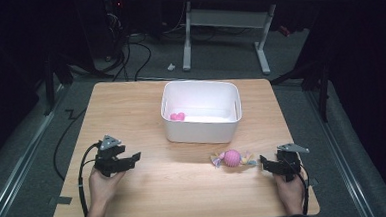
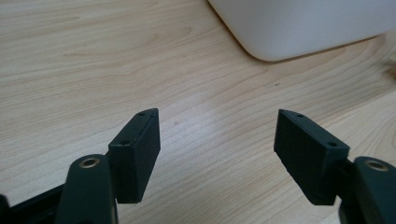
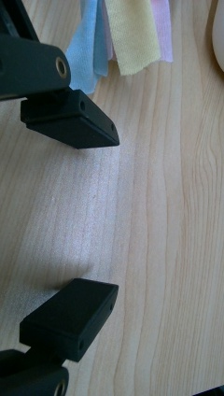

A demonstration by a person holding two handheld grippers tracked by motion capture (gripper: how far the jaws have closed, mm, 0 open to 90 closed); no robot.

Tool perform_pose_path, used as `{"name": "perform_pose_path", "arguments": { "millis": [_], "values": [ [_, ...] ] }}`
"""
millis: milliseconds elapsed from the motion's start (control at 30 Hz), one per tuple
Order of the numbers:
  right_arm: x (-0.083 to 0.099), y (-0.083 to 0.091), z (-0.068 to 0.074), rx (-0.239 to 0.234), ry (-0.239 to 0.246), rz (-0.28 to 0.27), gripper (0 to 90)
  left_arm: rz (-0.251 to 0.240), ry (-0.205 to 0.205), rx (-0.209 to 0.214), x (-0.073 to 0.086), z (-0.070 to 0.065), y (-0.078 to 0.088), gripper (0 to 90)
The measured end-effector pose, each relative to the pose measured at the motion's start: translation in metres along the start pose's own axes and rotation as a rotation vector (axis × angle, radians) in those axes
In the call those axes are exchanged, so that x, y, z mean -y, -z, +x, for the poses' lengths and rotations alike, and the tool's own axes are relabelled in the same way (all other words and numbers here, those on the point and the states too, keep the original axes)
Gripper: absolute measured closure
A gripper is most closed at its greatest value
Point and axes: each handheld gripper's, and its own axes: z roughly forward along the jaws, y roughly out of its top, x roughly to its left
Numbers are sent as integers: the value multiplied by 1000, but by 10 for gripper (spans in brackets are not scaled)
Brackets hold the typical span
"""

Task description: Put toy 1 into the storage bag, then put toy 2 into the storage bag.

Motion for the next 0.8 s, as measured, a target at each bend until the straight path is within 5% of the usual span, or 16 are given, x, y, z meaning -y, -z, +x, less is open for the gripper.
{"name": "perform_pose_path", "arguments": {
  "millis": [367,800],
  "values": [
    [0,0,0,0,1,0,247,29,4,-44,16,-2,-33,318],
    [0,0,0,0,-4,1,246,29,-65,-106,17,-10,-46,317]
  ]
}}
